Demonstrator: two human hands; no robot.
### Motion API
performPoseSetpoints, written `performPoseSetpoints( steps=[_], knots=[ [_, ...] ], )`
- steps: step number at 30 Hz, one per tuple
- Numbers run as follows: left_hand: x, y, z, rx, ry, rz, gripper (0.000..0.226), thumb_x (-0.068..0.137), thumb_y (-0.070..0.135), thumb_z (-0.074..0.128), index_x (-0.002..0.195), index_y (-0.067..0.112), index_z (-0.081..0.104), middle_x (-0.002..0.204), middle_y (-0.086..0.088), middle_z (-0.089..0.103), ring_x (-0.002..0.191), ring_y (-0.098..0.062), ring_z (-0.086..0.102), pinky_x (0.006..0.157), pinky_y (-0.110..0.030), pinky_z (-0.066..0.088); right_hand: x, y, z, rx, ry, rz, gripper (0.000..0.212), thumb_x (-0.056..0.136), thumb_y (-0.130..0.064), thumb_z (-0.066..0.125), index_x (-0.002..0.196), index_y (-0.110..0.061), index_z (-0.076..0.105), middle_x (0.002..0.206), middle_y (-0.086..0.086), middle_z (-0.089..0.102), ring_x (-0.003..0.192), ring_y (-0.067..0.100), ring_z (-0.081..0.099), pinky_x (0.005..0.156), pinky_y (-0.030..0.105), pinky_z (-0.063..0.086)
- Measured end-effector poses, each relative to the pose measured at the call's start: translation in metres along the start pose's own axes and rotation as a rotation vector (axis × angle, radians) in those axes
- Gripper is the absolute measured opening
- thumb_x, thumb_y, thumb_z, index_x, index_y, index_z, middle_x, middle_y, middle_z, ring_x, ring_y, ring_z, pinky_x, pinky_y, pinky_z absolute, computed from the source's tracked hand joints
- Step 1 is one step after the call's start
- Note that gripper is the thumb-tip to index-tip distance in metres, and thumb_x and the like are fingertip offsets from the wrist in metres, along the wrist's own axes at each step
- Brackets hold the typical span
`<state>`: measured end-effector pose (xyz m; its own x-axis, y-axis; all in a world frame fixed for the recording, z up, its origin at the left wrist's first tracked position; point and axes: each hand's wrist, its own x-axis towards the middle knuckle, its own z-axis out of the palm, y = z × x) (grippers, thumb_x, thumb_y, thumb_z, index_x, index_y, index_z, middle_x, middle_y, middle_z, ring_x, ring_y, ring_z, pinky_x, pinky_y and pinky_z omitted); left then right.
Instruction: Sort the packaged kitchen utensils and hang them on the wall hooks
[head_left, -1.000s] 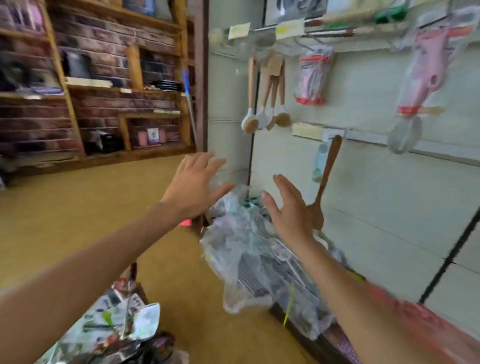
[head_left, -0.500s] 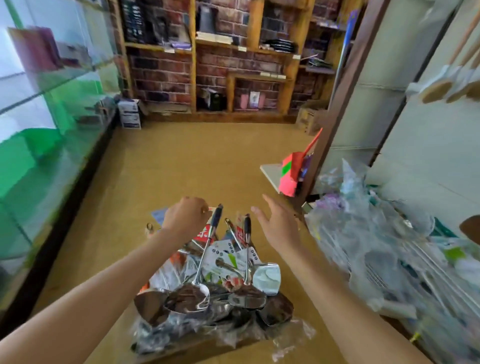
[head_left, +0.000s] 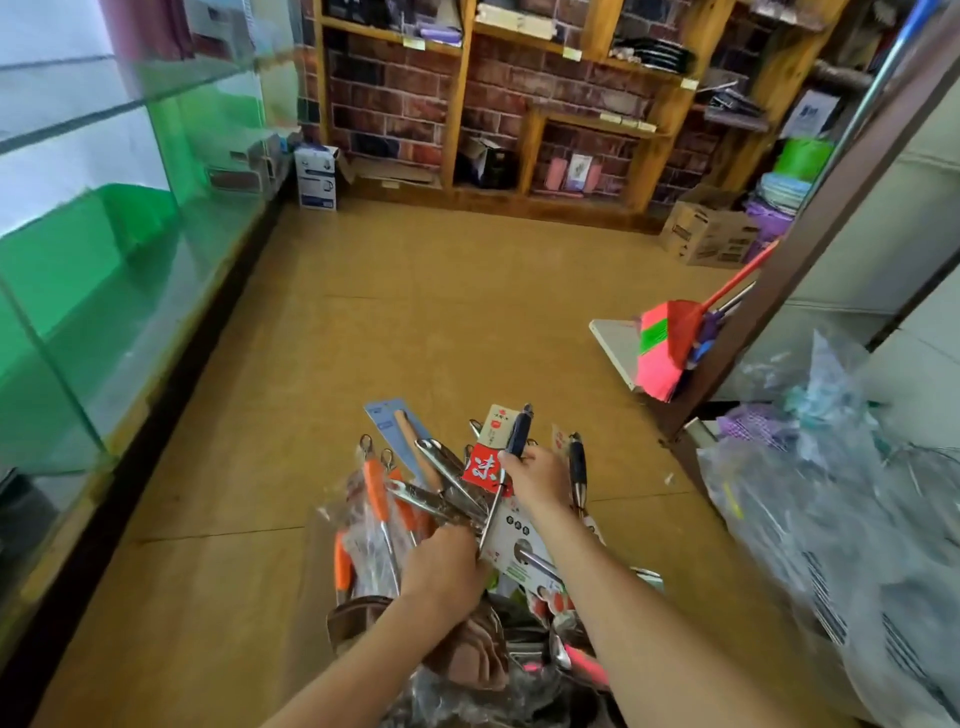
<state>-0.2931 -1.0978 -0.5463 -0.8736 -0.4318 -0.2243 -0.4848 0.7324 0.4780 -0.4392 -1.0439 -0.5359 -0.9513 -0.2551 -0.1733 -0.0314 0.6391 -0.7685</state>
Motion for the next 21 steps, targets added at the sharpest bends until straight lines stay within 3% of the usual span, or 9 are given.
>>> performPoseSetpoints(
  steps=[2, 6, 12, 16, 21],
  knots=[
    [0.002, -0.003, 0.000, -0.046, 0.015, 0.013, 0.025, 0.093, 0.031, 0.056, 0.073, 0.017, 0.054, 0.087, -0.003, 0.068, 0.083, -0.022, 0.066, 0.075, -0.036, 0.054, 0.008, 0.000, 0.004, 0.043, -0.002, 0.049, 0.022, 0.095, -0.031, 0.061, 0.099, -0.011, 0.070, 0.080, -0.004, 0.070, 0.063, 0.010, 0.065, 0.050, 0.024, 0.049],
    [0.002, -0.007, 0.000, -0.161, 0.021, 0.020, 0.032, 0.093, 0.033, 0.061, 0.073, 0.008, 0.061, 0.077, -0.004, 0.067, 0.074, -0.020, 0.064, 0.072, -0.034, 0.053, 0.015, -0.002, 0.002, 0.310, 0.007, 0.142, 0.016, 0.096, -0.019, 0.062, 0.090, -0.007, 0.070, 0.086, 0.007, 0.073, 0.067, 0.014, 0.065, 0.050, 0.023, 0.046],
    [-0.004, 0.000, -0.019, -0.262, 0.049, 0.075, 0.041, 0.091, 0.031, 0.066, 0.058, 0.009, 0.055, 0.052, 0.002, 0.051, 0.047, -0.009, 0.044, 0.047, -0.018, 0.033, 0.002, -0.028, -0.026, 0.669, -0.030, 0.150, 0.007, 0.093, -0.012, 0.067, 0.086, -0.011, 0.068, 0.081, 0.009, 0.071, 0.074, 0.024, 0.068, 0.071, 0.040, 0.057],
    [-0.016, 0.030, -0.042, -0.504, 0.049, 0.103, 0.031, 0.092, 0.026, 0.065, 0.070, 0.005, 0.070, 0.060, -0.005, 0.068, 0.047, -0.012, 0.059, 0.048, -0.020, 0.046, -0.020, -0.052, -0.063, 0.744, -0.049, 0.035, 0.009, 0.091, -0.012, 0.069, 0.099, -0.008, 0.067, 0.087, 0.009, 0.073, 0.071, 0.021, 0.070, 0.062, 0.036, 0.060],
    [-0.030, 0.088, -0.083, -0.917, 0.065, 0.073, 0.021, 0.094, 0.018, 0.063, 0.087, -0.001, 0.070, 0.085, -0.023, 0.071, 0.066, -0.029, 0.069, 0.050, -0.032, 0.056, -0.054, -0.073, -0.117, 0.778, -0.002, -0.106, 0.025, 0.090, -0.013, 0.071, 0.114, -0.008, 0.066, 0.091, 0.006, 0.072, 0.074, 0.016, 0.070, 0.058, 0.029, 0.058]
  ],
)
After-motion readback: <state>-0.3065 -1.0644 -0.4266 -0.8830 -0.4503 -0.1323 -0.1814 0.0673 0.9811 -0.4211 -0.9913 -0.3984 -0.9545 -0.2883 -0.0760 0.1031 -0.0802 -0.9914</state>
